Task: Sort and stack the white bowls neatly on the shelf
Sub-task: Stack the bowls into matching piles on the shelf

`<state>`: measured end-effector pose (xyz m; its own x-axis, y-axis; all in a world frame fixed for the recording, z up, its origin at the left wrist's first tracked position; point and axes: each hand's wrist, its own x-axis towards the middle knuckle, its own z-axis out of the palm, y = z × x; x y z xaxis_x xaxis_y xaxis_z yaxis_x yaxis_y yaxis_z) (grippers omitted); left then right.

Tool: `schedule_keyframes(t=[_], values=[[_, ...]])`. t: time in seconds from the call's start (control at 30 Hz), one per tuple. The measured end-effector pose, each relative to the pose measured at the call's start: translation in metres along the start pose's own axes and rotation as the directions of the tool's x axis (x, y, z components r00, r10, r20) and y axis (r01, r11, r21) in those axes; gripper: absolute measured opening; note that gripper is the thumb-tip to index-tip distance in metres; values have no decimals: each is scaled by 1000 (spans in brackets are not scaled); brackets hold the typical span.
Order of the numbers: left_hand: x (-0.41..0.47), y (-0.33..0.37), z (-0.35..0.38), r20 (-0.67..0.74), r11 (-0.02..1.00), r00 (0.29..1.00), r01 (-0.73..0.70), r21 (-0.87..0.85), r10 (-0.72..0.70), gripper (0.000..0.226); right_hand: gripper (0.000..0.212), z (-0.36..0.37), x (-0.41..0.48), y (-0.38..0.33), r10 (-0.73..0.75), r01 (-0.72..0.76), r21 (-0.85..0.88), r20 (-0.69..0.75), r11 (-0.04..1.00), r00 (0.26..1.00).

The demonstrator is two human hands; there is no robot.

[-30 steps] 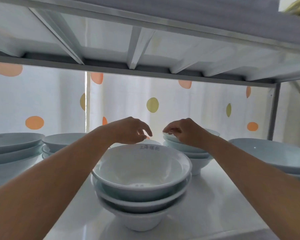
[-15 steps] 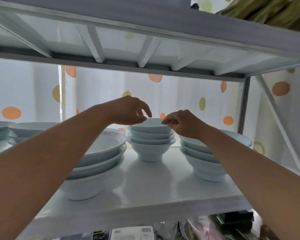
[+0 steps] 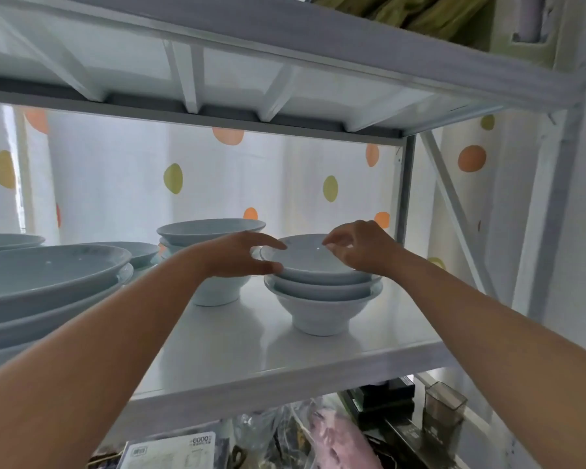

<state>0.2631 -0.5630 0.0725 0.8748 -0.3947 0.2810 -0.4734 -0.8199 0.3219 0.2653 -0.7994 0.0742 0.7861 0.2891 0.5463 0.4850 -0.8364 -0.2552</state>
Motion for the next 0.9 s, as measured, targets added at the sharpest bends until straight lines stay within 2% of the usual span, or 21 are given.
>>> schedule_keyframes(t=[0.13,0.2,0.33,0.43,0.7,0.83,0.9], values=[[-4,1,6,156,960,987,75,-270,-33,54,21,-1,-4,6,172,-167,69,-64,983,983],[-2,3,15,204,954,979,88,-288,-29,61,22,-1,-9,9,245,-237,102,-75,966,967],[7,10,35,126,958,992,57,-281,-22,59,26,5,-19,12,369,-348,158,-125,924,921],[12,14,42,42,967,999,41,-250,-32,57,29,10,-21,13,402,-365,211,-170,907,900],[38,25,51,34,965,999,18,-263,-9,48,31,14,-13,41,442,-384,249,-251,889,861],[68,34,68,14,957,1000,11,-289,-8,57,31,14,-4,75,444,-382,240,-312,892,840],[85,37,81,-8,947,1000,8,-320,-11,60,32,16,2,94,461,-370,293,-364,882,810]])
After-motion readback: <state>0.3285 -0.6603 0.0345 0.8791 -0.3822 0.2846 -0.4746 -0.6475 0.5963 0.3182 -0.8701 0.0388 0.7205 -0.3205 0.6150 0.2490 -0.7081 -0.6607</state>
